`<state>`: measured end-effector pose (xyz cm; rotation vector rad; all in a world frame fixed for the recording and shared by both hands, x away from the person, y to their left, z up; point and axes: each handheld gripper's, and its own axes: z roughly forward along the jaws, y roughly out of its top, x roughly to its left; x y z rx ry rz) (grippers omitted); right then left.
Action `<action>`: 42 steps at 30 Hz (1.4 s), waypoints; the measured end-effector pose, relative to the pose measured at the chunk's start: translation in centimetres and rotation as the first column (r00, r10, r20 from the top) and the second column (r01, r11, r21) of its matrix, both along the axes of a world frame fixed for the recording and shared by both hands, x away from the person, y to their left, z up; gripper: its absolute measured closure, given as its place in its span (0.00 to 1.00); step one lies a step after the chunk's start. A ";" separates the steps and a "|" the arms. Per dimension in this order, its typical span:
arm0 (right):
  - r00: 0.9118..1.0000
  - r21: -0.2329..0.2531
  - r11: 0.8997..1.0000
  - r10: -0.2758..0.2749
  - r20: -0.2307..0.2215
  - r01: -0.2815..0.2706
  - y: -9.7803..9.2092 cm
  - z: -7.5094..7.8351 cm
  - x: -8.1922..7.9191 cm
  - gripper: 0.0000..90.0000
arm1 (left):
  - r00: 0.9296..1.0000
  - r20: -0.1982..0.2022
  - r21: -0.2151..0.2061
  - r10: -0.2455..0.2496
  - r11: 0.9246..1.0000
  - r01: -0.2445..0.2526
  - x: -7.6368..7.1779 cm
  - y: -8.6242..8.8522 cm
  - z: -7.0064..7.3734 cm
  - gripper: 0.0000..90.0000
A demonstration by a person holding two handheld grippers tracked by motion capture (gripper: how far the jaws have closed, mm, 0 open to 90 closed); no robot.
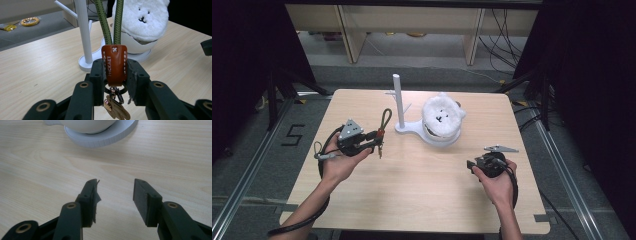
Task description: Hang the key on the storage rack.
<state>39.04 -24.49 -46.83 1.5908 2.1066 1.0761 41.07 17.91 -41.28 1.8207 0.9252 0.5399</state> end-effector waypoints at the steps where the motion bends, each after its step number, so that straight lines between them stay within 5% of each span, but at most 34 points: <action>1: 1.000 0.000 1.000 0.000 0.000 0.000 0.0 0.0 0.0 0.61 | 1.000 0.002 -0.001 0.002 1.000 -0.002 0.1 0.0 0.1 0.76; 42: 1.000 -0.017 1.000 -0.016 -0.007 0.016 0.0 0.0 -0.1 0.61 | 0.999 0.026 -0.039 0.031 0.999 -0.030 2.8 0.2 1.4 0.76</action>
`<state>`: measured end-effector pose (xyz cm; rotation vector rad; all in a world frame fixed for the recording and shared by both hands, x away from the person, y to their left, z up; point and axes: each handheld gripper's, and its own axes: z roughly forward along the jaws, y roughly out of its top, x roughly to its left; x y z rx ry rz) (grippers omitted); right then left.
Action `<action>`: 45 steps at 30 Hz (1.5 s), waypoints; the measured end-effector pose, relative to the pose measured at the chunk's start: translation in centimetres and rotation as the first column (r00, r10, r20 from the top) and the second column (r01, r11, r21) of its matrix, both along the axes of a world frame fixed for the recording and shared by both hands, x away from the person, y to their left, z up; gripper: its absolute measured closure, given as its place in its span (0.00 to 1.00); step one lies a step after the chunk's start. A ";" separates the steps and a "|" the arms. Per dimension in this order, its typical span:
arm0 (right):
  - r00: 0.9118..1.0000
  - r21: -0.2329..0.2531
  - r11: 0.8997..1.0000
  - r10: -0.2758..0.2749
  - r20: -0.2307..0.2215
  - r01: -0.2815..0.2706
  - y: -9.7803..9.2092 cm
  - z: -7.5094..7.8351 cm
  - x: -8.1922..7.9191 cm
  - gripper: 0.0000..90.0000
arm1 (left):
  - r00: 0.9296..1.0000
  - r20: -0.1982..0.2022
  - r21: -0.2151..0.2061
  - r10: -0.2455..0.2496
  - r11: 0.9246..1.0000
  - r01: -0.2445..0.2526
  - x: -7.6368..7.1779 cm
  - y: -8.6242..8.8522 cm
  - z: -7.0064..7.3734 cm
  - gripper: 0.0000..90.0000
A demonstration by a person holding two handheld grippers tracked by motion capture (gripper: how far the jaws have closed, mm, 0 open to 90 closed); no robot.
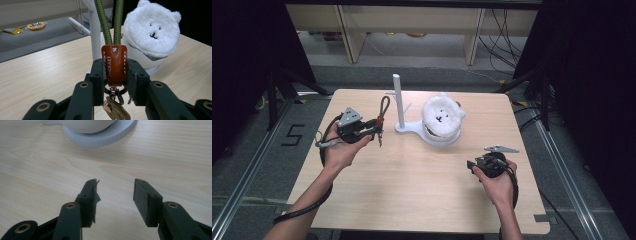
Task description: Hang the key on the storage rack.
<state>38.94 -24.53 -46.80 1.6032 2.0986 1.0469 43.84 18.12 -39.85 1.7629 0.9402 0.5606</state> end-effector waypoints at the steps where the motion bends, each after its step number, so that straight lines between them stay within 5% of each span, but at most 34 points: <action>1: 1.000 -0.003 1.000 -0.001 0.000 0.001 0.0 0.0 0.0 0.61 | 1.000 -0.001 0.009 0.006 1.000 -0.006 0.0 0.0 0.1 0.76; 45: 1.000 0.003 1.000 0.006 -0.004 -0.006 0.0 -0.2 0.1 0.61 | 0.997 -0.056 -0.009 0.048 0.999 -0.049 3.6 0.2 -0.6 0.76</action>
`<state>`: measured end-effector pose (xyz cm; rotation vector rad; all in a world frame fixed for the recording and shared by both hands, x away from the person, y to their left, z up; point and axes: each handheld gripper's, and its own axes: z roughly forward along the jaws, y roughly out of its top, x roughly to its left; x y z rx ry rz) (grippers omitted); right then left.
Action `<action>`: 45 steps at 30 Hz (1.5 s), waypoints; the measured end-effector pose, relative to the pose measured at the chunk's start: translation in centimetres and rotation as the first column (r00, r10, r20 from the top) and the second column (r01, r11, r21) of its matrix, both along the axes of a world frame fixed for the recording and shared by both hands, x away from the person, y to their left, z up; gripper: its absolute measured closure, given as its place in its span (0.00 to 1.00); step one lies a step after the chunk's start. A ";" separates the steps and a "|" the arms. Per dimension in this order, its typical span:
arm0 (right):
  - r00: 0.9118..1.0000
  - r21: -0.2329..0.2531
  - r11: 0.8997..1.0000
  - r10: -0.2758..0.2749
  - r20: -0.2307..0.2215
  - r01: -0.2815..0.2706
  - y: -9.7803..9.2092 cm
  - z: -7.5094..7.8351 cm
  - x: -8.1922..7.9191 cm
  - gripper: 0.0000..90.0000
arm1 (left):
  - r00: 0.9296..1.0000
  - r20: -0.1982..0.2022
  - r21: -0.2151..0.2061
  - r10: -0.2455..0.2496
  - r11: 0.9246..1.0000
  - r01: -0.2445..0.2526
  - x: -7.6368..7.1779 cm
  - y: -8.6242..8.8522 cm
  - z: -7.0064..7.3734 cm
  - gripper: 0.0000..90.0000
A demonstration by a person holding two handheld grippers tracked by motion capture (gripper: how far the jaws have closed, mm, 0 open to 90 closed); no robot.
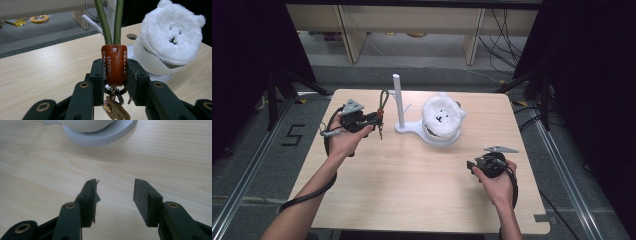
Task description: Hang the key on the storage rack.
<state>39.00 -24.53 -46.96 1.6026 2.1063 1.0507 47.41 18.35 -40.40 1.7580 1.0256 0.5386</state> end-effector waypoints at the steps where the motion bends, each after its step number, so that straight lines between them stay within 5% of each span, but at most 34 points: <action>1: 1.000 0.000 1.000 0.001 0.002 -0.001 0.0 0.0 0.0 0.61 | 1.000 -0.001 -0.003 0.001 1.000 -0.001 0.0 0.0 0.0 0.76; 45: 1.000 0.012 1.000 0.006 0.003 -0.006 -0.1 -0.1 0.0 0.61 | 0.999 -0.045 0.014 0.002 1.000 -0.001 2.3 -2.6 -1.6 0.75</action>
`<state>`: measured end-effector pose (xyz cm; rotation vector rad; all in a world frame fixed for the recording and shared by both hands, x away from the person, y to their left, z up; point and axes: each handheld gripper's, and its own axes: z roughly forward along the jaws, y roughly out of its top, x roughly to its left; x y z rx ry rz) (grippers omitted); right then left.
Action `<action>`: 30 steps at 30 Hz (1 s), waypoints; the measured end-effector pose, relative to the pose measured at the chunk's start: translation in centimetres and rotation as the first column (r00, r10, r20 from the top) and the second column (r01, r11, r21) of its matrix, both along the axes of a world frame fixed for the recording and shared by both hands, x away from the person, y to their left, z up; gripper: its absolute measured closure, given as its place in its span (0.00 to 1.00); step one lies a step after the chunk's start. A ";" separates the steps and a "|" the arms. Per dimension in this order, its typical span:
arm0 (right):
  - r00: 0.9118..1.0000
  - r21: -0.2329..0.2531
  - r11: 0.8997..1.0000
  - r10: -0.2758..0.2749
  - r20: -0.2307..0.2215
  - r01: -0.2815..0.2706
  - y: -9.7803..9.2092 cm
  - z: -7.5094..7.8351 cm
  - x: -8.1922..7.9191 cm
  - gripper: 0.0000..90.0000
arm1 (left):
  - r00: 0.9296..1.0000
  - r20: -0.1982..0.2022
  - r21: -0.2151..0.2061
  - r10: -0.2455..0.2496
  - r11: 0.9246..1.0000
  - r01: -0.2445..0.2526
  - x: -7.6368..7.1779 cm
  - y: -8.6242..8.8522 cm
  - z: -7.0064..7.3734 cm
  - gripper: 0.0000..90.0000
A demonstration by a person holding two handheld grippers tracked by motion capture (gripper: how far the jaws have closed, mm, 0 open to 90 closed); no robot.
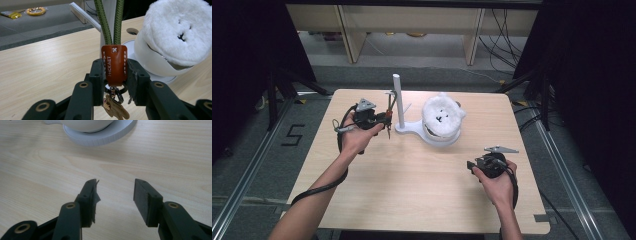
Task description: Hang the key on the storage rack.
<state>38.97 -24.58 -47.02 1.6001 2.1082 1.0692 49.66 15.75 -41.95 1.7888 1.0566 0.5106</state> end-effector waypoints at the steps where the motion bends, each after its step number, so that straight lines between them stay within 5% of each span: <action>1: 1.000 -0.003 1.000 -0.001 0.000 0.001 0.0 0.0 0.0 0.61 | 1.000 0.001 0.001 -0.002 1.000 0.002 0.1 0.0 -0.1 0.75; 20: 1.000 -0.016 1.000 -0.007 0.000 0.007 -0.2 0.0 -0.1 0.60 | 1.000 0.024 0.055 0.002 0.998 -0.003 0.9 -0.6 -0.9 0.72; 30: 1.000 -0.004 1.000 -0.006 0.008 0.006 -0.3 0.0 -0.1 0.60 | 0.999 0.042 0.097 -0.004 0.995 0.000 0.5 0.3 -1.3 0.59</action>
